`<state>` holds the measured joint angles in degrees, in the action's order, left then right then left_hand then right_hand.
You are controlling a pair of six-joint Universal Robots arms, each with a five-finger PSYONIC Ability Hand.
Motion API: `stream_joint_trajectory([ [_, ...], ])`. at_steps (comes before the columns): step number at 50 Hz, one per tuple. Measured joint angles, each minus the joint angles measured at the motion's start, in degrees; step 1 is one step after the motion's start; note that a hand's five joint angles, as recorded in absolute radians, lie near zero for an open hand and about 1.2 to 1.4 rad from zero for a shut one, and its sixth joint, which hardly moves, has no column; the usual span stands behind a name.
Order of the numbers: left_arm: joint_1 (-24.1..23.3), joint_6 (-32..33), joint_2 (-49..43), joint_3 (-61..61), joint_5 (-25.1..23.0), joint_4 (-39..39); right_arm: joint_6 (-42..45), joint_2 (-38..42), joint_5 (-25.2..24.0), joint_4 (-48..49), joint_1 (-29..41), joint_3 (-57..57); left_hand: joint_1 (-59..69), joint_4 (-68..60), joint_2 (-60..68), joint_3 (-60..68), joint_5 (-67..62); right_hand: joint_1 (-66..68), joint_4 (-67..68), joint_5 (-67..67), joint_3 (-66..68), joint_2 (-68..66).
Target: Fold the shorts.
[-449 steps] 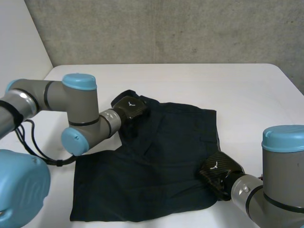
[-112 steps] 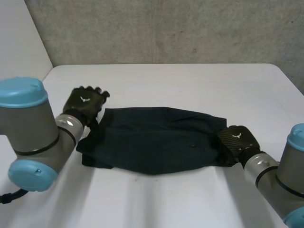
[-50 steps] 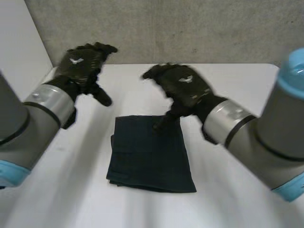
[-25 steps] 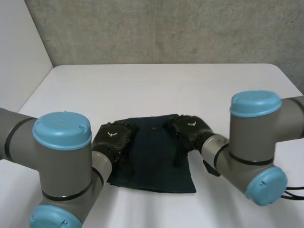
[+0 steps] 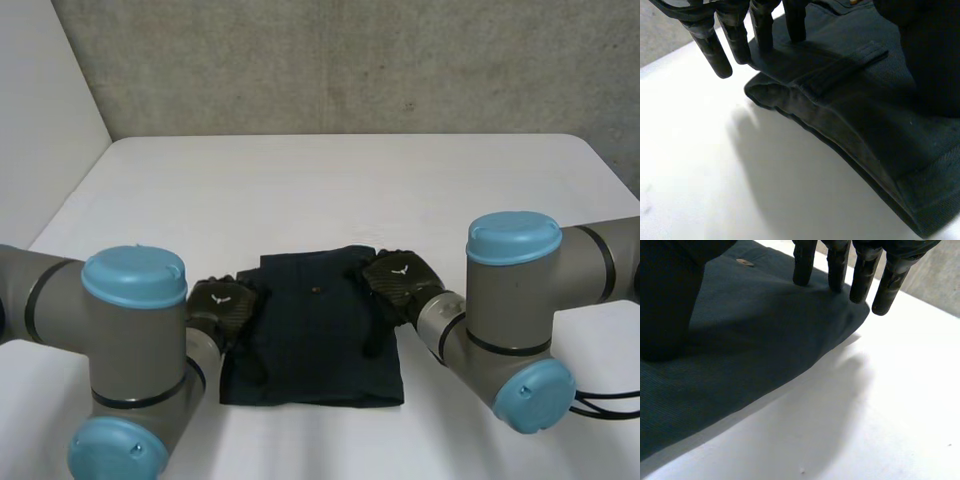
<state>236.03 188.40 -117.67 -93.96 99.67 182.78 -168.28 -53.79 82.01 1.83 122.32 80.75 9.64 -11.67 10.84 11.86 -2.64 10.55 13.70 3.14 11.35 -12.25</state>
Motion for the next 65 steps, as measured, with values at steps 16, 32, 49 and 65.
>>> stream_joint_trajectory([
  [16,3.6,-4.0,20.2,12.1,-9.1,-8.7,2.3,-20.8,3.7,-2.1,-6.7,-1.6,0.0,0.0,0.0,0.0,0.0,0.0,0.0,-0.1,0.0,0.0],
  [32,15.0,-14.4,24.4,28.1,-17.6,-36.3,0.5,-31.1,10.7,-14.8,-14.6,-6.8,0.0,0.0,0.0,0.0,0.0,0.0,0.0,-0.1,0.0,0.0],
  [49,14.2,-13.6,27.2,23.5,-17.6,-29.5,0.5,-31.4,9.9,-14.4,-14.2,-5.4,0.0,0.0,0.0,0.0,0.0,0.0,0.0,-0.1,0.0,0.0],
  [65,14.2,-7.5,26.8,22.5,-12.9,-26.9,0.6,-32.2,9.8,-14.4,-14.1,-5.0,0.0,0.0,0.0,0.0,0.0,0.0,0.0,-0.1,0.0,0.0],
])
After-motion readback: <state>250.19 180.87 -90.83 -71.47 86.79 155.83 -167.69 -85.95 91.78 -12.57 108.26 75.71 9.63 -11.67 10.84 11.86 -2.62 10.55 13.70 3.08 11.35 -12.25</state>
